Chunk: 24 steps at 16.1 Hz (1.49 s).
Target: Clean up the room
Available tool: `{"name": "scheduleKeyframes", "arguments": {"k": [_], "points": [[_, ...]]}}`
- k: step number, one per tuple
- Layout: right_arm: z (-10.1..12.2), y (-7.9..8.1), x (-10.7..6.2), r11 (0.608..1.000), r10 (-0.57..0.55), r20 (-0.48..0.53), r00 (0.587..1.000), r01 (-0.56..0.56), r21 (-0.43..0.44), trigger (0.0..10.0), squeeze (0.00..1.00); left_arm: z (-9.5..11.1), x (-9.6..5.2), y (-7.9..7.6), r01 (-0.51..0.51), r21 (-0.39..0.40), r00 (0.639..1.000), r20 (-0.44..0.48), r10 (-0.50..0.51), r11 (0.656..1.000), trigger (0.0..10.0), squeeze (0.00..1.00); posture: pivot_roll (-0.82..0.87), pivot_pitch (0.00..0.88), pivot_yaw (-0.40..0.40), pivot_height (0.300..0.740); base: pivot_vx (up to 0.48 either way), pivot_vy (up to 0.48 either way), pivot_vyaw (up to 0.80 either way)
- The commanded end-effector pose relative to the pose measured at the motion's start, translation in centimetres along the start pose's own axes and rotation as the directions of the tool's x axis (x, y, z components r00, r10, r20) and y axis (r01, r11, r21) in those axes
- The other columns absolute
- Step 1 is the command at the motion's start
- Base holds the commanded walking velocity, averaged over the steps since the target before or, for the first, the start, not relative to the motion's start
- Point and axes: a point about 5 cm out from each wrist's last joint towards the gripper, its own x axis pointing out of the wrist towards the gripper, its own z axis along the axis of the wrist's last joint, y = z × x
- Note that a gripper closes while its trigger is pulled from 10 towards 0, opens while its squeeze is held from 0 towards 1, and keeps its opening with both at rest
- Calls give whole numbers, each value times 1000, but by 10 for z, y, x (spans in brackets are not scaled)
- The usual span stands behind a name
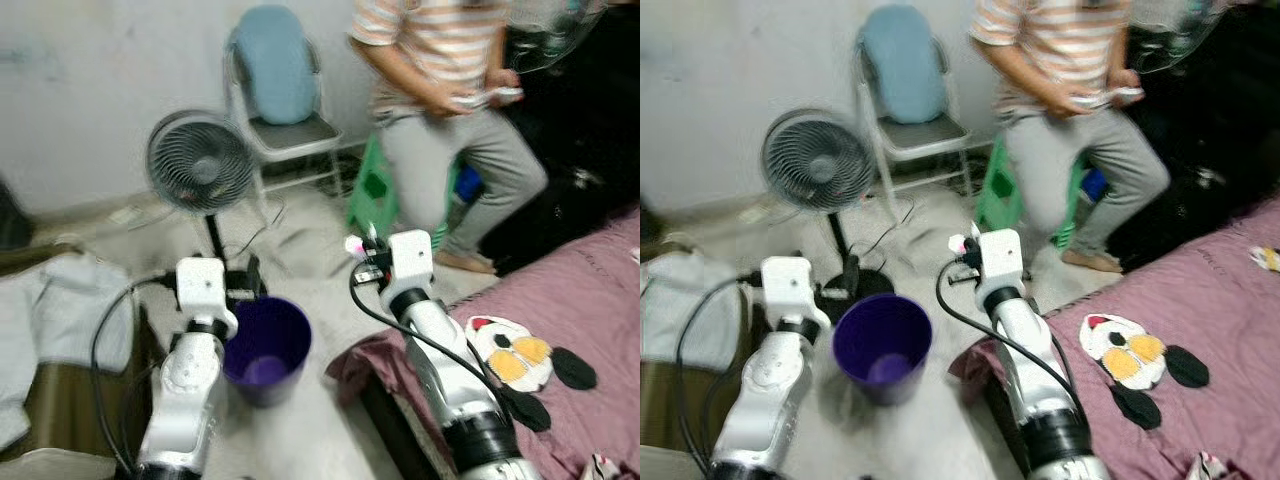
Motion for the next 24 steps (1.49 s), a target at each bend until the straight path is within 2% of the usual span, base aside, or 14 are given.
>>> {"name": "scheduleKeyframes", "arguments": {"k": [1,11,17,24], "points": [[2,4,-1,1000,9,5,1000,-9,-6,10000,0,-2,-3,2,-5,-2,1000,-7,5,1000,10000,0,-70,0,-5,740,0,0,800],[-1,8,1,999,36,-14,999,-36,-9,10000,0,-1,-10,4,14,-26,1000,-12,-14,1000,10000,0,-27,0,-29,740,0,0,766],[-1,6,2,1000,24,-16,1000,-24,-6,10000,0,2,-10,2,58,-49,998,3,-57,997,10000,0,-23,0,-28,740,0,0,0],[1,10,3,999,33,-5,999,-33,4,10000,0,4,-10,3,72,-47,997,16,-71,996,10000,0,-23,0,-22,740,336,0,0]]}}
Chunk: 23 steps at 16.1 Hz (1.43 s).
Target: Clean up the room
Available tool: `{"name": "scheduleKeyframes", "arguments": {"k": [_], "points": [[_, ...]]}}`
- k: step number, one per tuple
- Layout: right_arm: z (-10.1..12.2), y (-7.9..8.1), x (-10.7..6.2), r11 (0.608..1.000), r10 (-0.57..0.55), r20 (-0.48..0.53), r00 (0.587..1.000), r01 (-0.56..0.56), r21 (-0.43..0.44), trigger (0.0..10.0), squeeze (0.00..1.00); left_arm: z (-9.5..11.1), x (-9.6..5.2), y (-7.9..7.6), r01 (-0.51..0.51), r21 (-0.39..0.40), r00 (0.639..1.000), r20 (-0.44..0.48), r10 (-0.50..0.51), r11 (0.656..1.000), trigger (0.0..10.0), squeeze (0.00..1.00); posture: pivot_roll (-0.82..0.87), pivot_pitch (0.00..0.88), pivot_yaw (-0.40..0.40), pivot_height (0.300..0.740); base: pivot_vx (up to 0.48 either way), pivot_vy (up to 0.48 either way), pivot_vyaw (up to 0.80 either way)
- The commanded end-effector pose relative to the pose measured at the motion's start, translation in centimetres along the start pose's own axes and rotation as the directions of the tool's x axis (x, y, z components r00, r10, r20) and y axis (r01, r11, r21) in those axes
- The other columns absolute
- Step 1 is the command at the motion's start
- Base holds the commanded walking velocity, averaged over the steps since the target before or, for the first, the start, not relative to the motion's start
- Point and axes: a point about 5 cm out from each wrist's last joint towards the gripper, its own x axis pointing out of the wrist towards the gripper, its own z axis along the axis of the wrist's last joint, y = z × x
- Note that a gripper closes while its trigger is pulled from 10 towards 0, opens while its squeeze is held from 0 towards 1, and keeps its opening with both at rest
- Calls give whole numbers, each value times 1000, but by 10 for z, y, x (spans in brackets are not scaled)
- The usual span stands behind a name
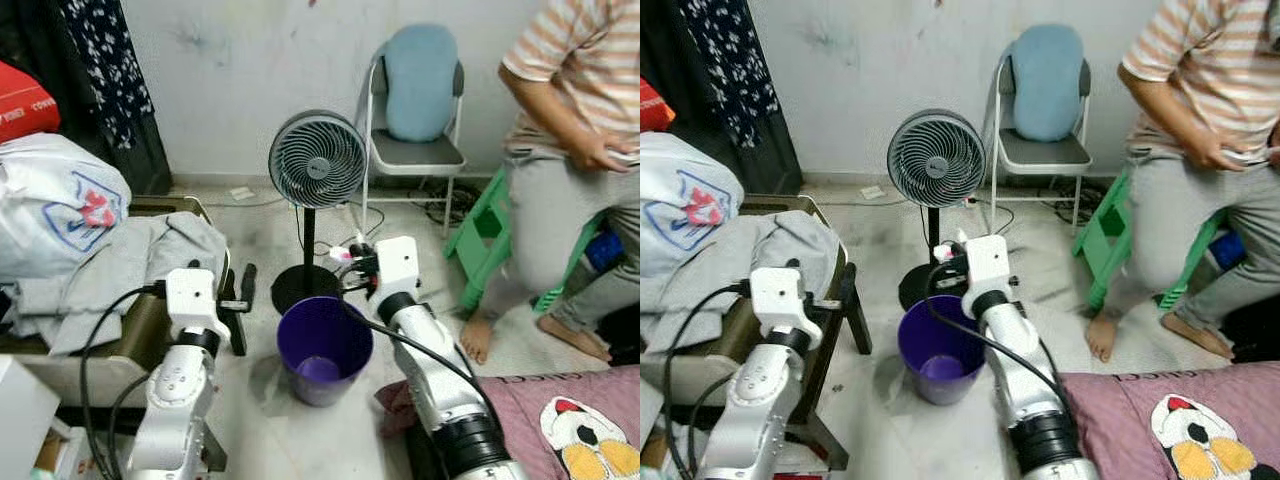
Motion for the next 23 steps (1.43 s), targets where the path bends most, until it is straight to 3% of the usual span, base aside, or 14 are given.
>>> {"name": "scheduleKeyframes", "arguments": {"k": [1,12,18,23], "points": [[6,-3,1,1000,2,21,1000,-2,-12,10000,0,5,1,-3,11,-11,1000,22,-11,1000,10000,0,-22,0,-22,740,390,0,0],[5,-2,2,1000,9,19,1000,-8,-19,10000,0,6,3,-1,12,-6,1000,21,-12,1000,10000,0,-24,0,-19,740,367,0,197],[5,1,2,1000,14,23,1000,-14,-19,10000,0,6,4,1,-10,9,1000,17,10,1000,10000,0,-18,0,-17,740,0,0,768],[3,0,2,1000,6,15,1000,-6,-18,10000,0,7,4,-1,-1,6,1000,19,1,1000,10000,0,-16,0,-18,740,0,0,0]]}}
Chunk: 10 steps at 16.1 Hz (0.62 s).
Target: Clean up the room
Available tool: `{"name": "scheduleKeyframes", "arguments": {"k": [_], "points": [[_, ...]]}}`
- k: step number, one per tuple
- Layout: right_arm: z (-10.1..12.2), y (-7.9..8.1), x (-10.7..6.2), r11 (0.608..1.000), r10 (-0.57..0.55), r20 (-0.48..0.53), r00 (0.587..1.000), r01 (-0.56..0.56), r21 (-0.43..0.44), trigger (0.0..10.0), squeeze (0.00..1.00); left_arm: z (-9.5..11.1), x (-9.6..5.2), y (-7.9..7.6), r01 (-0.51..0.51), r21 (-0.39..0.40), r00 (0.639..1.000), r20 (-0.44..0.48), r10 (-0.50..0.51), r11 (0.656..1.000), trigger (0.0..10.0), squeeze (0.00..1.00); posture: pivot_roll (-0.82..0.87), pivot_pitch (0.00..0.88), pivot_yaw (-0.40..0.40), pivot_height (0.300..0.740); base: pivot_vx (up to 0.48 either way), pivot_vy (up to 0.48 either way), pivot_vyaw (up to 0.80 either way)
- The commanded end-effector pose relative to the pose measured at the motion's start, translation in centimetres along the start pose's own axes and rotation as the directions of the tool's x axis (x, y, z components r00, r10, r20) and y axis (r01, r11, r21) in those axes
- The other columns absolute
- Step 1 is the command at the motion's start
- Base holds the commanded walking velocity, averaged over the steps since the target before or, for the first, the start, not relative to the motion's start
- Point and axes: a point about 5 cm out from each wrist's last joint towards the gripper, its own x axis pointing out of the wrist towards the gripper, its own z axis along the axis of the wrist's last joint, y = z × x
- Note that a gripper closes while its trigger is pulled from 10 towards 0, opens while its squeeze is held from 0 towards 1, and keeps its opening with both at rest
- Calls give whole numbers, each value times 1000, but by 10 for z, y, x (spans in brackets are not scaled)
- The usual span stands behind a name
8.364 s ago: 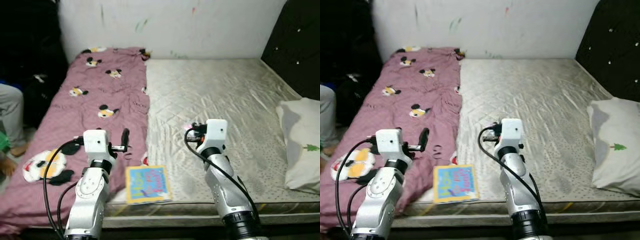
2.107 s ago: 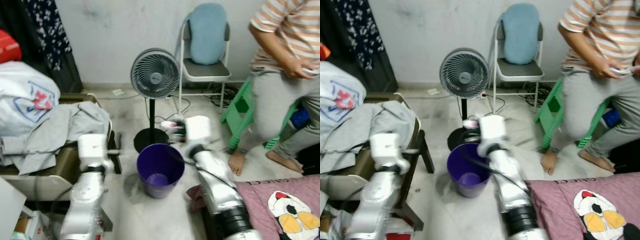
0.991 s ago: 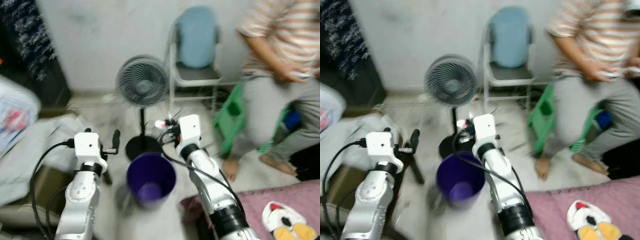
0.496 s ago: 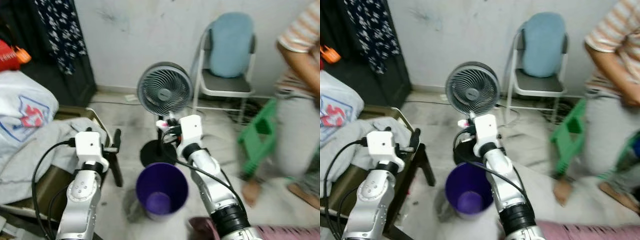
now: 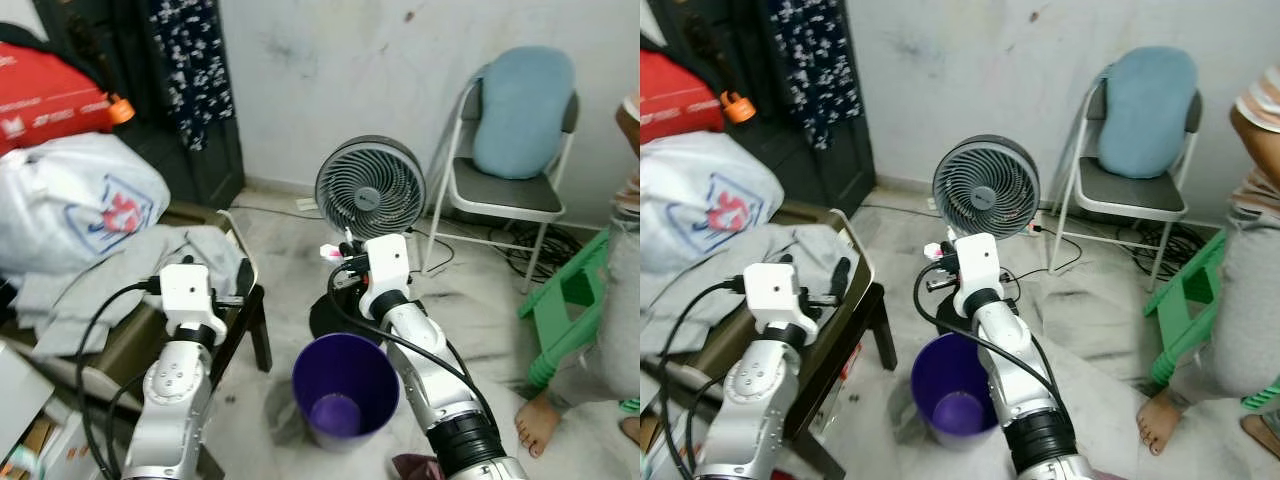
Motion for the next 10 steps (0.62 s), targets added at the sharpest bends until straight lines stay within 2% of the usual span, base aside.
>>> {"name": "scheduleKeyframes", "arguments": {"k": [1,2,3,5,7,10], "points": [[0,-3,0,1000,-10,1,1000,10,-8,10000,0,3,0,-1,16,-4,1000,7,-16,1000,10000,0,-16,0,-18,740,0,0,0],[-1,-5,0,999,-31,-4,1000,31,-15,10000,0,4,-2,-3,61,-10,998,15,-60,998,10000,0,-15,0,-19,740,0,0,0],[-3,-14,-1,995,-90,-11,996,90,-34,10000,0,5,-6,-3,127,8,991,27,-128,992,10000,0,-14,0,-20,740,0,0,0],[-11,-31,-4,981,-191,-62,980,188,-52,10000,0,3,-10,6,163,30,986,16,-164,986,10000,0,-16,0,-18,740,0,0,0],[-24,-47,-11,953,-302,-138,943,295,-71,10000,0,1,-15,11,211,50,977,0,-211,976,10000,0,-16,0,-13,740,0,0,0],[-32,-62,-20,916,-402,-179,898,393,-82,10000,0,1,-20,17,273,67,962,-27,-272,960,10000,0,-28,0,11,740,0,0,0]]}}
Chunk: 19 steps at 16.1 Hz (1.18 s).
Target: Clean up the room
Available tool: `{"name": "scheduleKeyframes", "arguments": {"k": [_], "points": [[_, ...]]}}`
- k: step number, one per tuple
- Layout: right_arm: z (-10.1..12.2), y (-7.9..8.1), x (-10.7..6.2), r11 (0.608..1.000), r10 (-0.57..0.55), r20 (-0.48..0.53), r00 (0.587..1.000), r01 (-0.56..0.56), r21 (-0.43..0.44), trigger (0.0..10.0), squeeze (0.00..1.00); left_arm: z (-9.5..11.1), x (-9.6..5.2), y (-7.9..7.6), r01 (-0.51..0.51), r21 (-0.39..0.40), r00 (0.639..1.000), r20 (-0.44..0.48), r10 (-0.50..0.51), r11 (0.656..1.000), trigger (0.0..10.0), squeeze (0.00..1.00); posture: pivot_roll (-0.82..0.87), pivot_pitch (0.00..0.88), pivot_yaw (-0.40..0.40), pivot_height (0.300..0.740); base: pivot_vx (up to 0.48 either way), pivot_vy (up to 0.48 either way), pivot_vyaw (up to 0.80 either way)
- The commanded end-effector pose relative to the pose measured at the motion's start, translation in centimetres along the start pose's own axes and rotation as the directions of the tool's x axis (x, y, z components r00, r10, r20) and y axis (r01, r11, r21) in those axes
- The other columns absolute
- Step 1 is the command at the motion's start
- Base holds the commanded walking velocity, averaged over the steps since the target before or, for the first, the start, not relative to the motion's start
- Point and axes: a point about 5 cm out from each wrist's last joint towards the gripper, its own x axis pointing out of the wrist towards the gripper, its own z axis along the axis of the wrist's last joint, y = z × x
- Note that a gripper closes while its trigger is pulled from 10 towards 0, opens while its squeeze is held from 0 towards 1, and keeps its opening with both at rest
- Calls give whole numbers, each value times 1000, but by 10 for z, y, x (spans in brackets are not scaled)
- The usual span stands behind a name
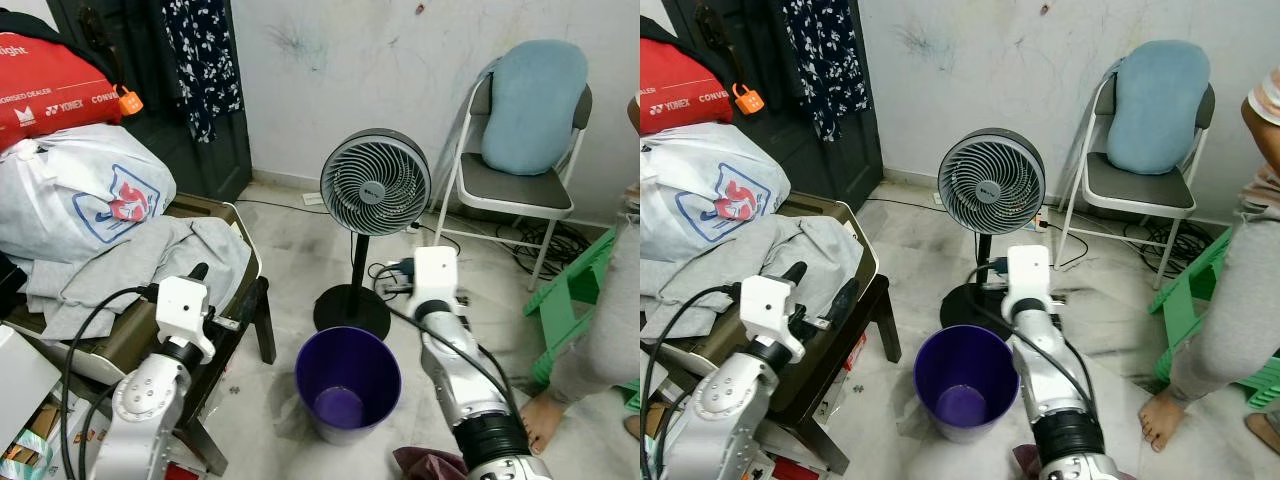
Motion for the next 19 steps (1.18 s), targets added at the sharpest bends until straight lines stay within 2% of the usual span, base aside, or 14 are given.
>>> {"name": "scheduleKeyframes", "arguments": {"k": [1,3,6,8,10,11,12,14,19], "points": [[-6,-2,-2,1000,-25,-29,999,25,10,10000,0,2,-1,-1,37,-2,999,0,-37,999,10000,0,-32,0,23,740,0,0,0],[-8,-2,-3,999,-42,-37,998,42,-1,10000,0,2,-2,-6,107,23,994,-4,-107,994,10000,0,-35,0,29,740,0,0,0],[-11,-3,-1,997,-76,-65,995,75,-22,10000,0,3,-4,-8,143,34,990,-21,-142,989,10000,0,-19,0,30,740,0,0,0],[-15,3,0,999,-50,-101,994,48,-24,10000,0,4,-5,-7,155,72,988,-11,-155,985,10000,0,-9,0,24,740,0,0,0],[-18,8,-1,999,-39,-121,992,38,-13,10000,0,9,-7,-7,166,70,986,5,-167,984,10000,0,7,3,25,740,0,0,0],[-21,14,0,1000,-24,-143,989,23,-12,10000,0,11,-13,-9,193,60,981,5,-194,979,10000,0,23,27,37,740,0,0,0],[-28,18,0,1000,-23,-179,984,22,-8,10000,0,12,-23,-14,237,71,972,-8,-237,969,10000,0,38,49,54,740,0,0,0],[-30,20,0,999,-40,-199,979,41,-2,10000,0,15,-33,-17,284,111,959,-21,-284,952,10000,0,57,79,79,740,0,0,0],[-28,24,7,994,-112,-219,969,110,-24,10000,0,30,-49,-11,334,120,942,-67,-328,935,10000,0,102,164,149,740,0,0,0]]}}
